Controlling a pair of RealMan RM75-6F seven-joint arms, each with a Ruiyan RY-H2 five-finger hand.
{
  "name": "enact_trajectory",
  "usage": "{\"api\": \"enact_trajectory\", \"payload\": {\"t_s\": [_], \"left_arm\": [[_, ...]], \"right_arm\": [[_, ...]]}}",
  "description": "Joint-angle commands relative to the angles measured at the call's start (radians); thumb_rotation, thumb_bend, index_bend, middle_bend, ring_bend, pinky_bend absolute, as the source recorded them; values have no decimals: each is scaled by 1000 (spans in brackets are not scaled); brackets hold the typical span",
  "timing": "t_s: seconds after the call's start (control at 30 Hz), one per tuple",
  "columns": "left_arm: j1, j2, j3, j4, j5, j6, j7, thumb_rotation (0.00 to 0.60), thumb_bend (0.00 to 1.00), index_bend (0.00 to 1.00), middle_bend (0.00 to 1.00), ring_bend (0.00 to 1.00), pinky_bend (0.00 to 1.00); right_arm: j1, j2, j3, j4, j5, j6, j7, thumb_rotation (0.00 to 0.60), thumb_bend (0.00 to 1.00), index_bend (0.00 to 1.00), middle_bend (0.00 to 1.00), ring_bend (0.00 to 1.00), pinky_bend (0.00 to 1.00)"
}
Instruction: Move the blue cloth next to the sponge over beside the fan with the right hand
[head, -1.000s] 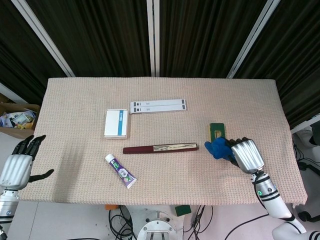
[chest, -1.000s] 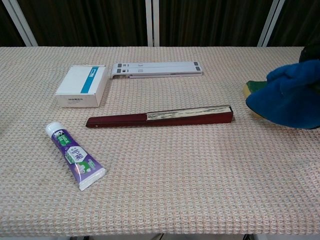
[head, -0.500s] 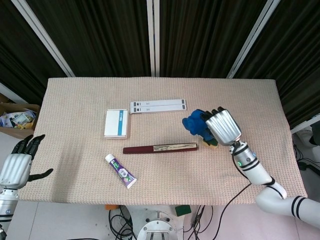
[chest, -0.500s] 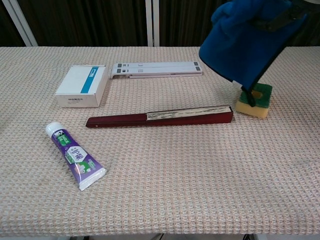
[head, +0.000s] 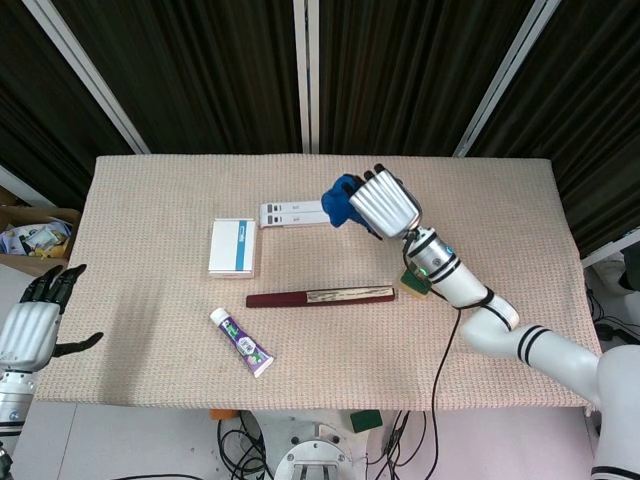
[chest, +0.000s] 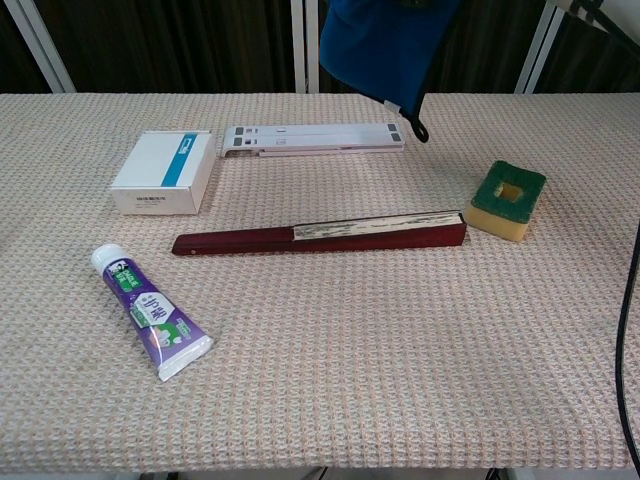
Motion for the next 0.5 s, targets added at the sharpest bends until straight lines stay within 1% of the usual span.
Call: {"api": "enact_trajectory", "payload": {"t_s": [0.03, 0.13, 0.23, 0.27, 0.5], "left_arm": [[-3, -5, -1, 7, -5, -7, -4, 538, 40, 86, 146, 74, 162], [-5, -10, 0, 15, -10, -13, -9, 539, 40, 86, 146, 74, 162], [-4, -13, -1, 23, -14, -14, -16, 535, 40, 86, 146, 74, 163], [-4, -13, -2, 25, -15, -14, -19, 535, 40, 86, 146, 74, 163], [-3, -22, 1, 50, -17, -18, -42, 536, 41, 86, 146, 73, 162]], "right_arm": [[101, -97, -19, 185, -27, -29, 70, 600, 425, 945, 850, 693, 748], [152, -145, -46, 285, -44, -47, 103, 600, 425, 944, 850, 693, 749], [183, -179, -88, 347, -69, -53, 142, 600, 424, 943, 850, 693, 748], [188, -192, -110, 366, -81, -50, 155, 600, 424, 943, 850, 693, 748], [170, -252, -219, 428, -126, -16, 222, 600, 422, 943, 850, 693, 749]]}}
